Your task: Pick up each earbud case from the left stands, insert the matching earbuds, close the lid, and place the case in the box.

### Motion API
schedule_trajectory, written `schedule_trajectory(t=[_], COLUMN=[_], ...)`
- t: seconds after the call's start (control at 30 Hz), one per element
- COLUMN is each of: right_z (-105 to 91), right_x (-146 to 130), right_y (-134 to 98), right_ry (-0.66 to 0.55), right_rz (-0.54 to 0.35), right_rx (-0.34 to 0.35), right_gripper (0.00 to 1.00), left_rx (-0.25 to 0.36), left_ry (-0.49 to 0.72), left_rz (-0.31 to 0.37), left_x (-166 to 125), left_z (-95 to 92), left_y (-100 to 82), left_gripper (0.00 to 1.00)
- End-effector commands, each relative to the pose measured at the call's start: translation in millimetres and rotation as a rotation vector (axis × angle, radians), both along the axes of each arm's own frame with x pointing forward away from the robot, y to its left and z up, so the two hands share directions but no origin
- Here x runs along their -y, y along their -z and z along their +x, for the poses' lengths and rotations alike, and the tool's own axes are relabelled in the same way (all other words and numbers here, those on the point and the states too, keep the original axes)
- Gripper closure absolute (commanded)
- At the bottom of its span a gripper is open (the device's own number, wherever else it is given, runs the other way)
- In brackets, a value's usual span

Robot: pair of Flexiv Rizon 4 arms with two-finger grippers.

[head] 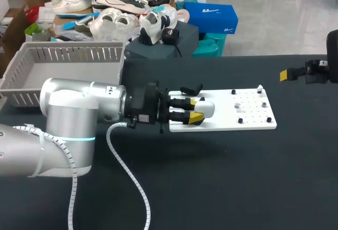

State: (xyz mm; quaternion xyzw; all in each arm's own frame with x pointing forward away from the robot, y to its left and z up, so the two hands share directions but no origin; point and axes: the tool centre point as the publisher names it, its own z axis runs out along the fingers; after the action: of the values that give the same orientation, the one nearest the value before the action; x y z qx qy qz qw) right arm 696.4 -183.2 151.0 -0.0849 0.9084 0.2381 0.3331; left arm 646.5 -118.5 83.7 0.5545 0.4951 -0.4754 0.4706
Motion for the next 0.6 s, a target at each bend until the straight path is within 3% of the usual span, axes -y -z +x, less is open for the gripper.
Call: schedule_trajectory(t=[0.03, 0.37, 0.4, 0.6], right_z=[1.3, 0.0, -1.7, -15.2], right_x=[1.0, -1.7, -5.2, -19.8], right_y=[1.1, 0.6, -0.2, -9.6], right_ry=[-0.005, -0.024, -0.025, -0.034], right_rz=[0.003, 0.006, -0.024, -0.027], right_rx=[0.001, -0.002, -0.003, 0.045], right_gripper=[0.0, 0.0, 0.0, 0.0], left_rx=[-0.001, -0.001, -0.001, -0.001], left_ry=[0.009, 0.01, 0.01, 0.01], left_rz=[-0.002, -0.004, -0.004, -0.004], left_x=[1.3, 1.5, 1.5, 1.5], left_z=[3.7, 3.7, 3.7, 3.7], left_y=[2.5, 2.5, 2.5, 2.5], left_gripper=[1.0, 1.0, 1.0, 1.0])
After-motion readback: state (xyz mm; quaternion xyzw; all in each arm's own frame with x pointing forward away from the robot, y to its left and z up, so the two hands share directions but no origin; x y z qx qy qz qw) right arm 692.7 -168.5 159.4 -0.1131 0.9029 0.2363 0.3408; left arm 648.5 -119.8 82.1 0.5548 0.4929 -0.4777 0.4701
